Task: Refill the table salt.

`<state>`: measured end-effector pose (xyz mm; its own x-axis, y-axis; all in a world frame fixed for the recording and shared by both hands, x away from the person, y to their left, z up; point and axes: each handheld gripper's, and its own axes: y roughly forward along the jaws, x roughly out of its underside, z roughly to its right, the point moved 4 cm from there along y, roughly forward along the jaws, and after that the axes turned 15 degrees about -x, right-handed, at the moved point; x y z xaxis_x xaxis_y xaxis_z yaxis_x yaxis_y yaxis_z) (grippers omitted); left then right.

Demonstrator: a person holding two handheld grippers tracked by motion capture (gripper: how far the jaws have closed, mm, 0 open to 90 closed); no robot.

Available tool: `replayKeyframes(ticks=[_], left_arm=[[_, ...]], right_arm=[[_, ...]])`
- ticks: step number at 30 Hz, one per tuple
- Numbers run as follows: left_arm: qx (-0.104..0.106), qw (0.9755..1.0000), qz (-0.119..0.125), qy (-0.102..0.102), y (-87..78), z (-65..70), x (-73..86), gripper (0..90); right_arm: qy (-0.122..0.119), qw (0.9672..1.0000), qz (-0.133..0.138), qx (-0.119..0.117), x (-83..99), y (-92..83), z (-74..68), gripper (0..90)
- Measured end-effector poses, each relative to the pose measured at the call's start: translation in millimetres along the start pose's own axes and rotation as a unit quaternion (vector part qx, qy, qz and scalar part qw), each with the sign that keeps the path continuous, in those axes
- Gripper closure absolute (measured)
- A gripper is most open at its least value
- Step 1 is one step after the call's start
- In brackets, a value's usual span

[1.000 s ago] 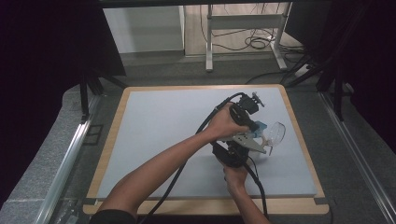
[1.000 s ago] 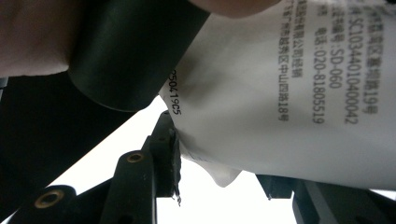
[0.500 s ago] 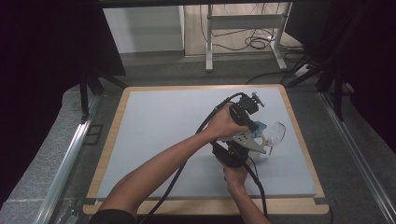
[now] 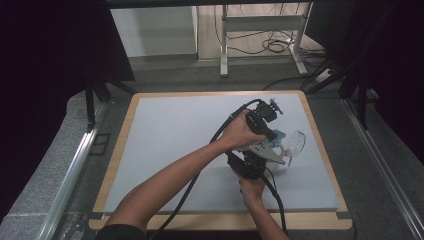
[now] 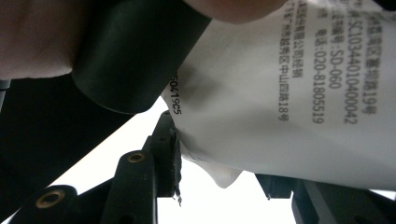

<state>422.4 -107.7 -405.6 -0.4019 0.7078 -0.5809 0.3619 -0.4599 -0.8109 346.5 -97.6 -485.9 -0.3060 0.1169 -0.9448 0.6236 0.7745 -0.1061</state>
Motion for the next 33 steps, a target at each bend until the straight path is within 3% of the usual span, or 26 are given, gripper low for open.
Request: replayKeyframes(ticks=[33], left_arm=[[0.0,1.0,0.0,0.003,-0.6,2.7,-2.8,90.0]], right_arm=[[-0.003,1.0,0.005,0.002,-2.3,-2.6,0.5,57.1]])
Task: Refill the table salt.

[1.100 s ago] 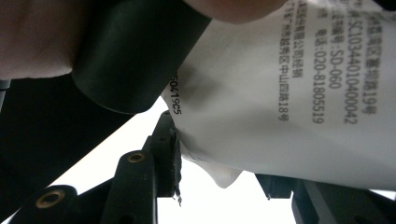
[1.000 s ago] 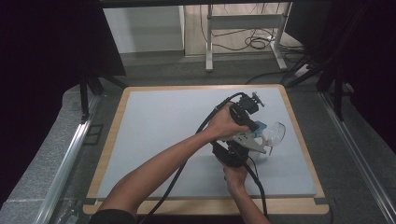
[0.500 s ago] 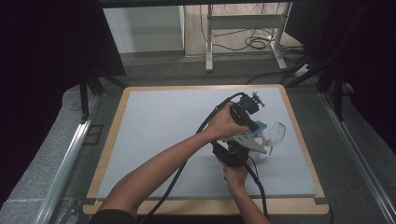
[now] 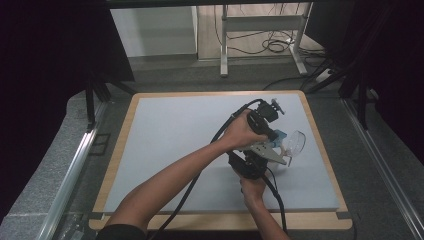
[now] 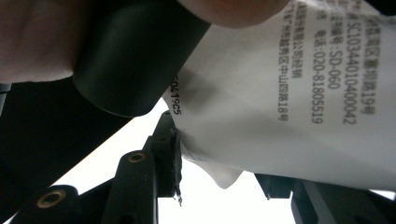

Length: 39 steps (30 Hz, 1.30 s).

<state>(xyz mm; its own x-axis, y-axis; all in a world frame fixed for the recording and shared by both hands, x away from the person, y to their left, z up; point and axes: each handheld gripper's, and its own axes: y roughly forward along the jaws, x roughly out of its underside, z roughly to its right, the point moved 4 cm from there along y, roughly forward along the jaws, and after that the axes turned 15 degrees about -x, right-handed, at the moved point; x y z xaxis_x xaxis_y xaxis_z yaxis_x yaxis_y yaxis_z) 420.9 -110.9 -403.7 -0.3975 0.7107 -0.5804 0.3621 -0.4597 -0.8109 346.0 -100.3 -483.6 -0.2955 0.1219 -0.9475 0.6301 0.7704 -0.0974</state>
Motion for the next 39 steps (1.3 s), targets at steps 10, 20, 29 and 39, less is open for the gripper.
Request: replayKeyframes(ticks=[10,20,29,39], left_arm=[[0.002,1.0,-0.001,0.0,1.0,-0.1,0.1,90.0],[0.004,1.0,0.001,0.0,1.1,0.3,-0.3,90.0],[0.004,1.0,-0.001,-0.001,1.6,0.2,0.4,90.0],[0.007,1.0,-0.003,-0.001,2.2,0.1,0.5,90.0]], right_arm=[[0.0,1.0,0.0,0.001,-0.1,-0.2,0.2,57.2],[0.001,1.0,0.003,0.003,-0.4,-0.2,0.5,57.3],[-0.001,1.0,0.002,0.003,0.4,0.0,1.0,57.4],[-0.001,1.0,0.001,0.005,0.3,-0.2,1.2,58.3]])
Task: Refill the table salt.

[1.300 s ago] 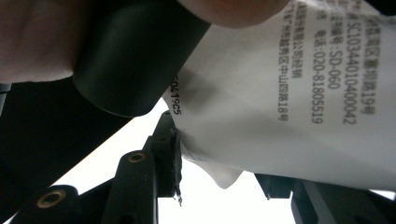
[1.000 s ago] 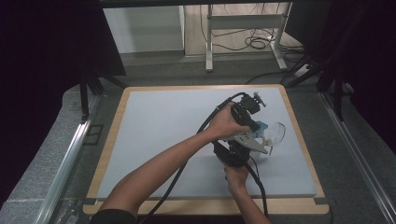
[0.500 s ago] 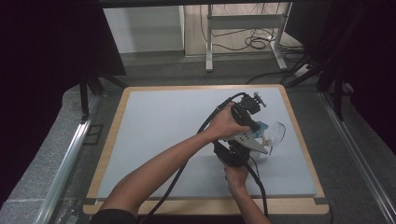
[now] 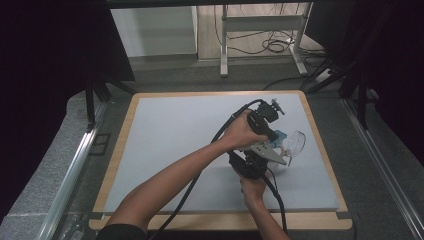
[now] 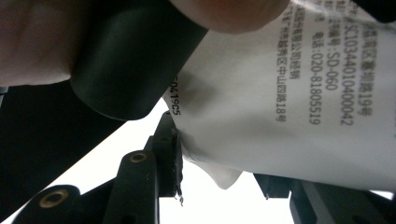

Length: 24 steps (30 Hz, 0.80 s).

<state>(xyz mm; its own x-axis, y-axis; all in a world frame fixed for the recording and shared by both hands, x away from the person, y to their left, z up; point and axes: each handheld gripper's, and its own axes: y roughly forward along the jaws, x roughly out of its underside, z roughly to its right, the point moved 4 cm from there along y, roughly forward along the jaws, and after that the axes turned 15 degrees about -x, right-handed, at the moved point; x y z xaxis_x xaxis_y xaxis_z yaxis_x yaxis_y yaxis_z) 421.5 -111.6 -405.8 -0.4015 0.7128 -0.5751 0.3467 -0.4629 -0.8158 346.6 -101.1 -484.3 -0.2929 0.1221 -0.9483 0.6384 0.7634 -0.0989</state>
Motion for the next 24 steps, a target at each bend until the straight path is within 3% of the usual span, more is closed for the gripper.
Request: replayKeyframes(ticks=[24], left_arm=[[-0.001,1.0,-0.006,0.006,1.2,0.6,-2.6,90.0]], right_arm=[[-0.001,1.0,0.009,0.001,-4.3,-2.2,1.4,59.9]])
